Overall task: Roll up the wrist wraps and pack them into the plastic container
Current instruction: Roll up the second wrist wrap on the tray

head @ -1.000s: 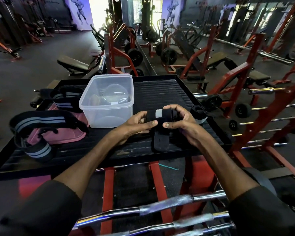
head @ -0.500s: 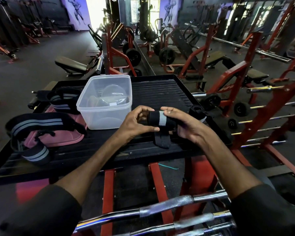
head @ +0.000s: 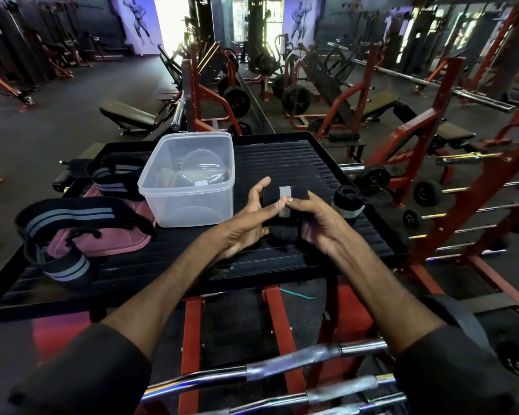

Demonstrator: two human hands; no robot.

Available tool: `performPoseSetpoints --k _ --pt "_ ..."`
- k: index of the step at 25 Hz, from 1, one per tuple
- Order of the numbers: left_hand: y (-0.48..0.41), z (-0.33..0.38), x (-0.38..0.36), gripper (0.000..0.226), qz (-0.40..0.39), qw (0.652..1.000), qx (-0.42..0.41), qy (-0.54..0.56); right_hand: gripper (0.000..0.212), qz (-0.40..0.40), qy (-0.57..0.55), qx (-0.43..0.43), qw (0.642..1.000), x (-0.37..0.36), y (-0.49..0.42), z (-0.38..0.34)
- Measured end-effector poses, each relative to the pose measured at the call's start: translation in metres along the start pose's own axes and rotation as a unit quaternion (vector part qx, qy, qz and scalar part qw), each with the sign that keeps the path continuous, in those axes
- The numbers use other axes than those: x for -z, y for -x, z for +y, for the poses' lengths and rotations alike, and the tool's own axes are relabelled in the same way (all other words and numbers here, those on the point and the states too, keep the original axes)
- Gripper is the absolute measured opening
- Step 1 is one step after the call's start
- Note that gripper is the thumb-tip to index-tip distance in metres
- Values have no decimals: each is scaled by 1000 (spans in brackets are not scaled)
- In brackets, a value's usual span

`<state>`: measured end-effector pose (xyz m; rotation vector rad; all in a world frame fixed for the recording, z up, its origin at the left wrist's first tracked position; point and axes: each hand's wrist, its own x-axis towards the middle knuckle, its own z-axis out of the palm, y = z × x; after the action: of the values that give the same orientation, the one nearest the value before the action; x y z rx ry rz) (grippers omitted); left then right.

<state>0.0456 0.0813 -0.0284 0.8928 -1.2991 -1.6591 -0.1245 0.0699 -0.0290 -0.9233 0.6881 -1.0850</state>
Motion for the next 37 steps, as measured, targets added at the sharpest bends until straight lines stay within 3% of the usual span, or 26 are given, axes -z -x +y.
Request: performPoseSetpoints --k 2,7,12,16,19,22,25,29,34,37 --pt "-1 4 5 53 19 1000 14 14 38 15 11 1 1000 -2 -1 -4" --pt "5 1 27 39 16 992 19 -127 67 17 87 42 995 3 1 -8" --pt "7 -4 17 41 93 975 -118 -165 82 6 92 -4 996 8 1 -9" --pt "9 -5 21 51 116 944 -202 -233 57 -38 176 -65 981 16 5 -9" --pt "11 -7 25 53 106 931 -226 -267 36 -80 122 -91 985 23 7 -12" --pt "7 -9 25 54 104 934 -208 -270 30 -20 117 -71 990 16 6 -11" --pt "-1 -16 31 55 88 936 -158 -303 44 53 196 11 979 11 5 -12" --pt "-4 -17 37 51 66 956 -63 -278 47 60 381 144 911 23 10 -5" --pt "-1 -7 36 55 99 976 -51 -186 52 63 527 144 835 39 7 5" --pt "-3 -11 35 66 50 976 -19 -209 48 27 500 121 857 37 6 2"
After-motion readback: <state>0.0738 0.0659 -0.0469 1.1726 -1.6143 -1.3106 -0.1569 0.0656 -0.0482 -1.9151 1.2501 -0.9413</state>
